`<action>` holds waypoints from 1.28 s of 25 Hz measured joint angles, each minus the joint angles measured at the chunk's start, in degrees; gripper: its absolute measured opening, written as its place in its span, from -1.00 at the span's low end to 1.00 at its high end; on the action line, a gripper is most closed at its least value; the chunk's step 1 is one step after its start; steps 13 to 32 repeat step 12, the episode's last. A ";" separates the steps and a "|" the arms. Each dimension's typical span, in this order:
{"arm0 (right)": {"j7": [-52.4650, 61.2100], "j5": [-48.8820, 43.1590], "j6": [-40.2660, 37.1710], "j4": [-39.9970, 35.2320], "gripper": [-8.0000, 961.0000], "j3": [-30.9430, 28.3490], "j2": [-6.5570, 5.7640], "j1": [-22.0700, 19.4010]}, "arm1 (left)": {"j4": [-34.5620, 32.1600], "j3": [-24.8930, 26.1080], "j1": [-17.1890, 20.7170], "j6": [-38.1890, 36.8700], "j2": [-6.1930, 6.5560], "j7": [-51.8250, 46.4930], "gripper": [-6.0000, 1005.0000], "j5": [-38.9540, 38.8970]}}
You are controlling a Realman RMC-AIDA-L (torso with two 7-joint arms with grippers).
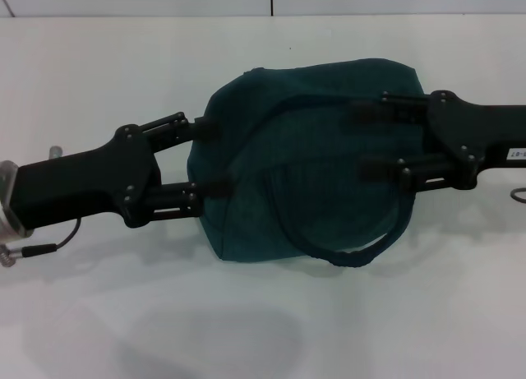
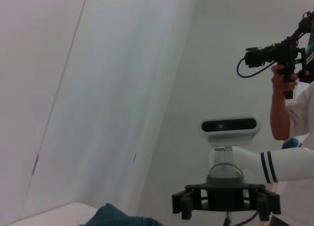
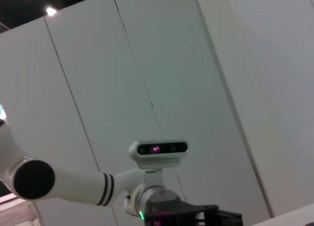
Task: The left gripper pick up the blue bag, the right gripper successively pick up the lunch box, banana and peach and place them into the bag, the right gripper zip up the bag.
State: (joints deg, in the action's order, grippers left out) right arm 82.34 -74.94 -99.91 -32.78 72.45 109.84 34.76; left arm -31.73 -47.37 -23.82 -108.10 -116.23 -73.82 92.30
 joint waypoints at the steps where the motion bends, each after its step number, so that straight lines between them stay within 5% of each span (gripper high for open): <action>1: -0.13 -0.17 0.38 -0.13 0.82 -0.04 0.14 0.01 | -0.01 0.04 0.03 0.00 -0.03 0.28 0.73 -0.11; 32: -0.39 -0.33 1.12 -0.49 0.82 -0.10 0.37 -0.17 | 0.12 0.44 0.21 -0.01 -0.28 1.34 0.73 -0.40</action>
